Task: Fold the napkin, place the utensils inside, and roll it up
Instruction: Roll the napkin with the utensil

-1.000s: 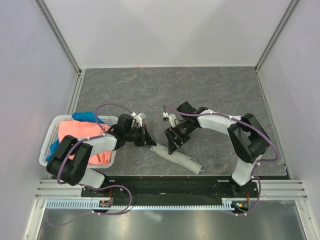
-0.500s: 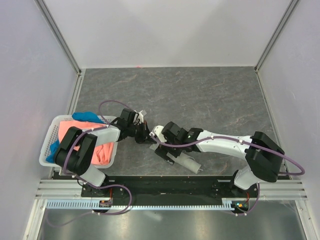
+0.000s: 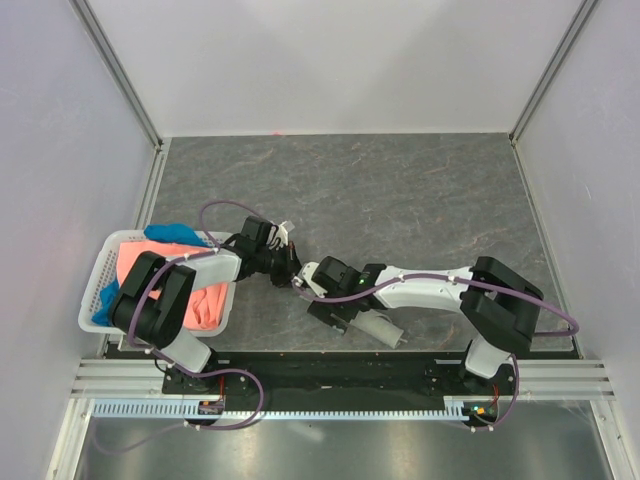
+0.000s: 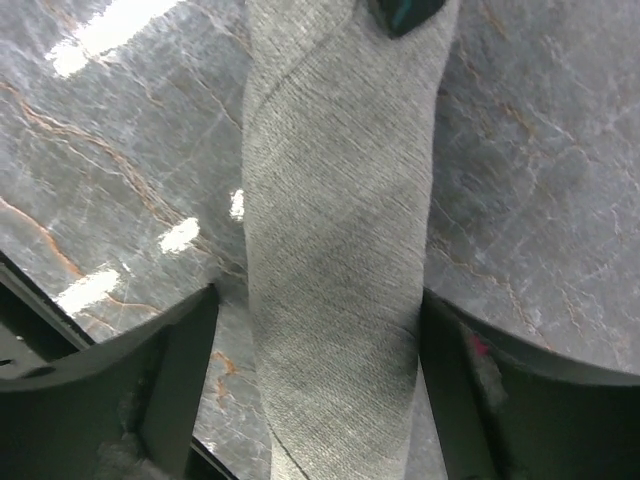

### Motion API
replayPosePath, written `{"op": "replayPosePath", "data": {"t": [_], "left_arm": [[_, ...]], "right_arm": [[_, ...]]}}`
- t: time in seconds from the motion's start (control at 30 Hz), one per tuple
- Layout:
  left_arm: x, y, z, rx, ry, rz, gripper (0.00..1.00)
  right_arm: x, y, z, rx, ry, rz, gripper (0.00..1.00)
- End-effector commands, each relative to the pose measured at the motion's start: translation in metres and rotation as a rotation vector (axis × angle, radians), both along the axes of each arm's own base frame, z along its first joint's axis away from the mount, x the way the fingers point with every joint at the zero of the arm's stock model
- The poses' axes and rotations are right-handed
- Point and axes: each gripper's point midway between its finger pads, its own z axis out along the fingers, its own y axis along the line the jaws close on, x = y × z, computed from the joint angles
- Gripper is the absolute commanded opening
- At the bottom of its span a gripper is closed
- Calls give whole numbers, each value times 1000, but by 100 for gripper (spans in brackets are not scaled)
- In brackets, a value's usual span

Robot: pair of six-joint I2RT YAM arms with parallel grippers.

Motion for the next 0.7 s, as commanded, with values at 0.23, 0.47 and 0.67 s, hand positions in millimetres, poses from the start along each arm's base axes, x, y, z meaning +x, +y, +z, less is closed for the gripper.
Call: {"op": "replayPosePath", "data": {"t": [0.23,0.47,0.67], "left_arm": [[23,1,40,-20,-104,-18,64],[45,15,79,-13,-211,36,87],[61,9,123,-42,-325,2,88]], "right_arm": [[-4,-29,-23,-99,111,-172,51],[12,-49,-24,-80,147,-369,44],[44,-76,-29,-95,141,-527,43]]}}
